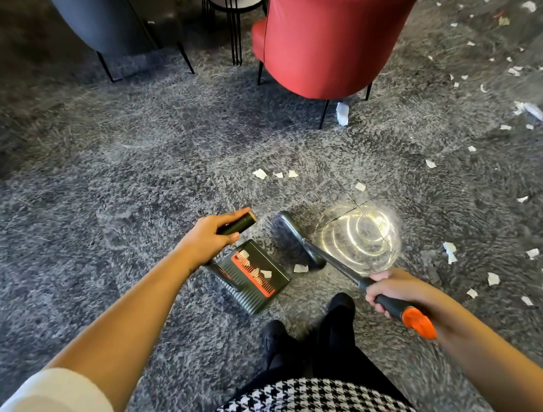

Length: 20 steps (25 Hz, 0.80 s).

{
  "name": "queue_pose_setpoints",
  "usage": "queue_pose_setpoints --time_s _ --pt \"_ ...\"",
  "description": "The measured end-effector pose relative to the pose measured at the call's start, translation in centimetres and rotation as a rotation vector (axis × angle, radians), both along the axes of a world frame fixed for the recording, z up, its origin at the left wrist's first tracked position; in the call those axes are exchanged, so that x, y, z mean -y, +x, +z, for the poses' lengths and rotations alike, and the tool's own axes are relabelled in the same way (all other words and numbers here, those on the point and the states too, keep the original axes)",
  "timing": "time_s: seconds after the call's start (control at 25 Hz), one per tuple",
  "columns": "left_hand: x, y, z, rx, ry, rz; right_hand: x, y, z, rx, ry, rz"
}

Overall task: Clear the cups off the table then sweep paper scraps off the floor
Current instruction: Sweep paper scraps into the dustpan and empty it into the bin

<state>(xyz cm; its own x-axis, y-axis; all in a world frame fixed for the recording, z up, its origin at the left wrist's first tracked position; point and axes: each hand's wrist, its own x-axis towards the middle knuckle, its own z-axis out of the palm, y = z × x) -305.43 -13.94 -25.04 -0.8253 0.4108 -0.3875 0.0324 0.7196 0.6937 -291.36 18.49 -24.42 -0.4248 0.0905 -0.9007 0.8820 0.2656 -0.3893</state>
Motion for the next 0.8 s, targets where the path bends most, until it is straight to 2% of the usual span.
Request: queue_pose_setpoints --time_s 0.2,0.4,0.48,0.6,0.8 --pt "-0.1 -0.9 -0.2 0.001 -0.009 0.026 1.1 -0.7 0.0 0.022 -0.193 -0.200" --pt "0.6 -1.0 -0.3 -0.003 -0.034 0.021 -1.0 -2.1 0.5 0.049 -0.435 -0.578" --pt "0.7 -1.1 -0.1 -0.030 -0.041 0.022 -1.2 -2.7 1.1 0.014 -0.427 -0.565" --pt "0.9 -2.1 0.1 -0.070 -0.037 0.053 -1.1 -4.0 2.0 -0.056 -0.353 -0.424" --pt "1.2 -5.9 0.4 -0.134 -0.021 0.229 -2.3 -8.2 2.8 -0.147 -0.167 -0.265"
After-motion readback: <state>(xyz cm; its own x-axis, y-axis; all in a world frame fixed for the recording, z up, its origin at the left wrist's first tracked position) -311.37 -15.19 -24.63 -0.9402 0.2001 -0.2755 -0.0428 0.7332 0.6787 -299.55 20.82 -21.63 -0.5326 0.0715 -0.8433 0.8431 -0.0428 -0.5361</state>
